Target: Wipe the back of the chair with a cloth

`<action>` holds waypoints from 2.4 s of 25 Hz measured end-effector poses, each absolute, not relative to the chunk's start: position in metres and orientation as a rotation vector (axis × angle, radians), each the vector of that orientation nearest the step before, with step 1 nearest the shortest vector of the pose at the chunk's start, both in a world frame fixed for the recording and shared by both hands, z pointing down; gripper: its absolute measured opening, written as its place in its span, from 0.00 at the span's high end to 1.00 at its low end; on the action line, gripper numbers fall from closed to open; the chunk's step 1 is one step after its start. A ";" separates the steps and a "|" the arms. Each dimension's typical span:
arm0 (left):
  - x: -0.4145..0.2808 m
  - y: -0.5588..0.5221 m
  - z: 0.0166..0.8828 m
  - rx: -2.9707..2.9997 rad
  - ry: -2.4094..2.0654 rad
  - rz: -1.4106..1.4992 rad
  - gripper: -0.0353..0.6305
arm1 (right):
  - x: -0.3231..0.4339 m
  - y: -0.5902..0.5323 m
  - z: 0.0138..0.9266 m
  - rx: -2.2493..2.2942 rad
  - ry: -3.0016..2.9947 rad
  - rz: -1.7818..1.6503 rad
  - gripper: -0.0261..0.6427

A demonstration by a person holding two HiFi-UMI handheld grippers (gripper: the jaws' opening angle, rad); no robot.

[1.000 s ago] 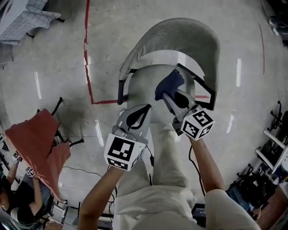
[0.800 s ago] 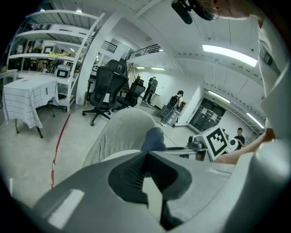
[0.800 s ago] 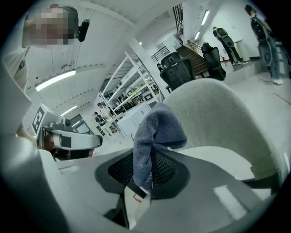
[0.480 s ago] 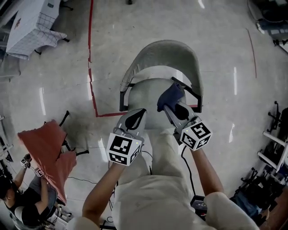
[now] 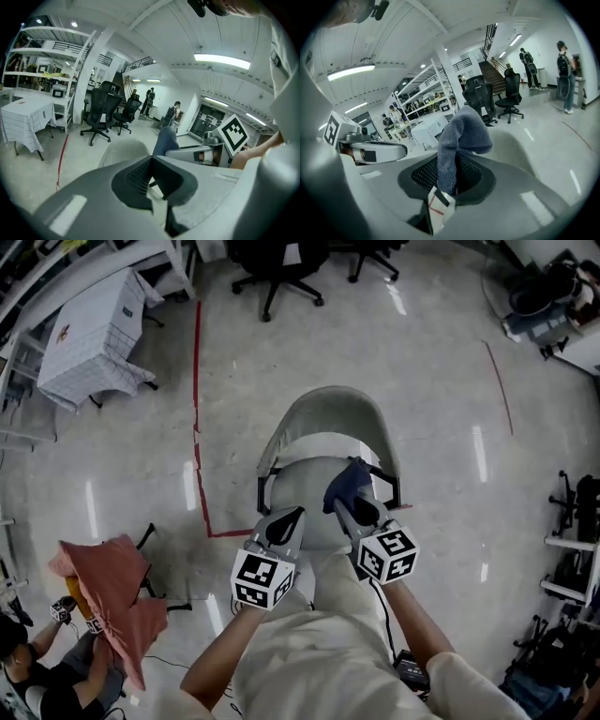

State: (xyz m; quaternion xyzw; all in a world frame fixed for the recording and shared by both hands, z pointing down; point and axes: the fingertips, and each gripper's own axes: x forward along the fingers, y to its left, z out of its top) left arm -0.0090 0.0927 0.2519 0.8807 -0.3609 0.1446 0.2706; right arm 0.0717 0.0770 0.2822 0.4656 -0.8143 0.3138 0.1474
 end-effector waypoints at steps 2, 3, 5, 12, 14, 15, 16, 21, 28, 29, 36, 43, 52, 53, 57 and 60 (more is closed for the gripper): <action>-0.007 0.099 0.239 2.387 -0.965 0.370 0.95 | 0.066 0.084 0.268 1.360 -2.348 0.910 0.81; -0.008 0.104 0.231 2.385 -0.963 0.359 0.95 | 0.063 0.090 0.259 1.368 -2.354 0.917 0.81; -0.009 0.120 0.213 2.371 -0.963 0.337 0.95 | 0.058 0.105 0.236 1.383 -2.368 0.946 0.81; -0.019 0.128 0.161 2.372 -0.982 0.203 0.95 | 0.049 0.107 0.166 1.418 -2.481 0.830 0.81; -0.017 0.133 0.150 2.385 -0.978 0.203 0.95 | 0.052 0.112 0.155 1.430 -2.483 0.797 0.80; -0.015 0.137 0.145 2.397 -0.974 0.209 0.95 | 0.054 0.116 0.151 1.437 -2.482 0.792 0.80; -0.013 0.140 0.140 2.411 -0.971 0.215 0.95 | 0.055 0.121 0.147 1.443 -2.484 0.790 0.80; 0.003 0.140 0.111 2.472 -0.969 0.226 0.95 | 0.058 0.130 0.127 1.411 -2.537 0.810 0.80; 0.009 0.136 0.107 2.506 -0.995 0.259 0.95 | 0.053 0.141 0.124 1.319 -2.580 0.825 0.80; 0.010 0.135 0.107 2.511 -0.993 0.262 0.95 | 0.052 0.141 0.124 1.316 -2.578 0.825 0.80; 0.014 0.145 0.112 2.520 -0.957 0.270 0.95 | 0.040 0.145 0.124 1.250 -2.585 0.787 0.81; 0.020 0.162 0.117 2.508 -0.900 0.264 0.95 | 0.044 0.152 0.119 1.263 -2.572 0.745 0.81; 0.018 0.176 0.121 2.485 -0.867 0.268 0.95 | 0.056 0.159 0.124 1.328 -2.519 0.792 0.81; 0.017 0.177 0.122 2.484 -0.862 0.270 0.95 | 0.055 0.160 0.126 1.329 -2.516 0.800 0.81; 0.016 0.178 0.126 2.476 -0.849 0.278 0.95 | 0.053 0.170 0.130 1.357 -2.508 0.824 0.81; 0.015 0.184 0.130 2.459 -0.832 0.289 0.95 | 0.055 0.186 0.132 1.426 -2.481 0.826 0.81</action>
